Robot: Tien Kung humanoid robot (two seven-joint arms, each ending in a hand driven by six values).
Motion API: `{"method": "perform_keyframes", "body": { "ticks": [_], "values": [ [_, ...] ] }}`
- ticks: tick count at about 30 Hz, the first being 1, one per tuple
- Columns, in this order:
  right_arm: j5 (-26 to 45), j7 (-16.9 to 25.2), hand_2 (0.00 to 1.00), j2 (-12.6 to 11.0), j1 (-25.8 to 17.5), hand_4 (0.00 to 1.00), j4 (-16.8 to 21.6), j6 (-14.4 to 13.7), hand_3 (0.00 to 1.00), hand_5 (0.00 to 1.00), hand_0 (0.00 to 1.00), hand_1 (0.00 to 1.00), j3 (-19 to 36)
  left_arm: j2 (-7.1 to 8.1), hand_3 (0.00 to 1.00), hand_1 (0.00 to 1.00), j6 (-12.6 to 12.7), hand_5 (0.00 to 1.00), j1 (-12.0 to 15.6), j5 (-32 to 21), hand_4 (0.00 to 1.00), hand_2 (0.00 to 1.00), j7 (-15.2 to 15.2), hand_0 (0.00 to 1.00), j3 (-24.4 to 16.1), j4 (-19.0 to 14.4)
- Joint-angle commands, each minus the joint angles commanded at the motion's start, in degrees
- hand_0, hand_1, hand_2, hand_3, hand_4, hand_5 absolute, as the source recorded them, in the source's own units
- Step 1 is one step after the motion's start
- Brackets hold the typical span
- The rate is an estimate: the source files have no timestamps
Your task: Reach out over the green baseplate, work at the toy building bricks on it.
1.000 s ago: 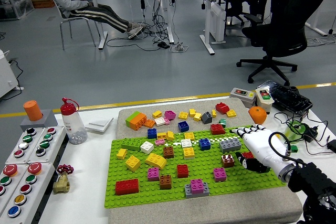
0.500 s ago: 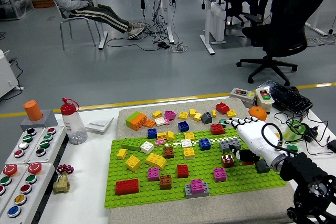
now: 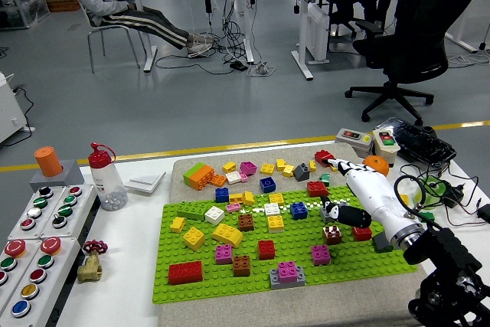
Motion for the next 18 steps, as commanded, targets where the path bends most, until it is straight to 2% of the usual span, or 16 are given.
{"method": "perform_keyframes", "body": {
  "ticks": [4,8,9,14,15,18],
  "values": [
    [8.0,4.3,0.877,0.1,-1.3,0.489,2.8,-1.1,0.841,0.379,0.821,0.818,2.8,-0.02,0.458,0.615,0.0,0.998,-0.1,-0.2,0.368,0.622,0.0,0.662,0.1,0.0],
    [16.4,7.6,0.877,0.7,-2.8,0.489,5.5,0.4,0.841,0.379,0.821,0.818,6.7,-0.04,0.458,0.615,-0.1,0.998,0.0,-0.2,0.368,0.622,0.0,0.662,0.2,0.0],
    [18.5,8.0,0.831,1.0,-3.3,0.484,6.2,1.5,0.809,0.505,0.811,0.804,8.0,-0.05,0.457,0.616,-0.1,0.998,0.0,-0.2,0.368,0.62,0.0,0.662,0.2,0.0],
    [29.3,7.0,0.831,1.8,-5.2,0.484,6.9,8.0,0.809,0.505,0.811,0.804,14.9,0.05,0.457,0.616,-0.1,0.998,-0.1,-0.3,0.368,0.62,0.0,0.662,0.2,0.0],
    [31.3,6.8,0.806,1.9,-5.3,0.479,6.9,8.8,0.787,0.557,0.796,0.766,15.9,0.06,0.457,0.615,-0.1,0.998,-0.1,-0.3,0.367,0.62,0.0,0.661,0.2,0.0],
    [37.6,5.8,0.806,2.1,-6.0,0.479,6.0,12.2,0.787,0.557,0.796,0.766,19.6,0.05,0.457,0.615,-0.1,0.998,-0.1,-0.4,0.367,0.62,-0.1,0.661,0.2,0.0]
  ]
}}
